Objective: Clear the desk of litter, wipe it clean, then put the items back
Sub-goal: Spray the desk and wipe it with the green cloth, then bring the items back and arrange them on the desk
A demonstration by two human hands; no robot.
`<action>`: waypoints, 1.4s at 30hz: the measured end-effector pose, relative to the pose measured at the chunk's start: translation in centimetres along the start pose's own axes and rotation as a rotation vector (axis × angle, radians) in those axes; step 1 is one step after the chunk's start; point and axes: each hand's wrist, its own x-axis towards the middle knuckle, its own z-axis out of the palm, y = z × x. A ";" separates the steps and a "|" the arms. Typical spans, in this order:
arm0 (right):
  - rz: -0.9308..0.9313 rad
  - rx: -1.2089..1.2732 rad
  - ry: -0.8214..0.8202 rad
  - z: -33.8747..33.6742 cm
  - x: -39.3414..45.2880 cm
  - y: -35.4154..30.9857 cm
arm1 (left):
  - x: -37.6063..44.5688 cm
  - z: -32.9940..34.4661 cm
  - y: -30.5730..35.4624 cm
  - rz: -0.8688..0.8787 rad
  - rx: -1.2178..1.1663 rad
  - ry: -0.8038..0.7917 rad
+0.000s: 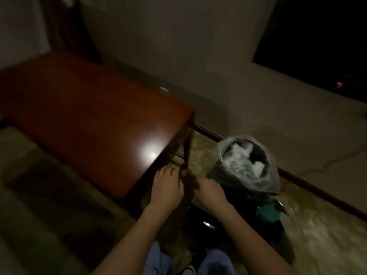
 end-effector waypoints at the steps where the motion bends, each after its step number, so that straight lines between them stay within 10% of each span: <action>1: -0.060 -0.005 0.010 0.3 -0.1 -3.1 | -1.5 -1.5 -2.4 -0.051 -0.010 0.036; 16: -0.760 -0.143 -0.125 8.9 -4.0 -39.1 | -22.9 -11.5 -29.0 -0.793 -0.157 0.324; 28: -0.942 -0.187 -0.360 16.2 6.0 -57.9 | -24.5 -16.6 -47.6 -1.211 -0.132 0.450; 42: -1.394 -0.401 -0.540 24.7 5.2 -79.8 | -33.2 -19.5 -58.7 -1.707 -0.199 0.588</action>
